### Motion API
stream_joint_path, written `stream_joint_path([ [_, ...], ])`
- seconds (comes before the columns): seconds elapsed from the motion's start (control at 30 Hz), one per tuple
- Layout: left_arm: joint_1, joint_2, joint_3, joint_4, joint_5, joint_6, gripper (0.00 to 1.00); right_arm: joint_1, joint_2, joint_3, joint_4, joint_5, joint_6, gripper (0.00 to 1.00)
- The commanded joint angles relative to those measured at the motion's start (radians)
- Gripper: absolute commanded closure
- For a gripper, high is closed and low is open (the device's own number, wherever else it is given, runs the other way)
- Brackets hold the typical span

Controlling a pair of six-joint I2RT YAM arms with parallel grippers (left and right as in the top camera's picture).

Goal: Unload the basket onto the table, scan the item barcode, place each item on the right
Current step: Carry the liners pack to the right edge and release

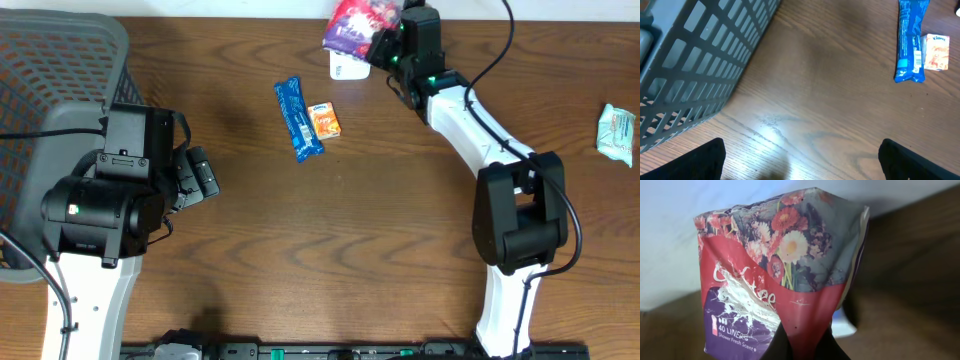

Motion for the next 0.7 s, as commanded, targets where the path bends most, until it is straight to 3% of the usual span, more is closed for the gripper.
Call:
stream_joint_path([
  [0.0, 0.005, 0.002, 0.009, -0.004, -0.011, 0.006, 0.02, -0.013, -0.002, 0.015, 0.012, 0.063, -0.063, 0.99],
  [0.23, 0.005, 0.002, 0.009, -0.004, -0.011, 0.006, 0.02, -0.085, -0.076, 0.015, -0.075, 0.053, -0.104, 0.99],
  [0.47, 0.005, 0.002, 0.009, -0.004, -0.011, 0.006, 0.02, -0.282, -0.216, 0.015, -0.257, 0.057, -0.155, 0.99],
  [0.67, 0.005, 0.002, 0.009, -0.004, -0.011, 0.006, 0.02, -0.457, -0.230, 0.013, -0.454, 0.090, -0.265, 0.99],
])
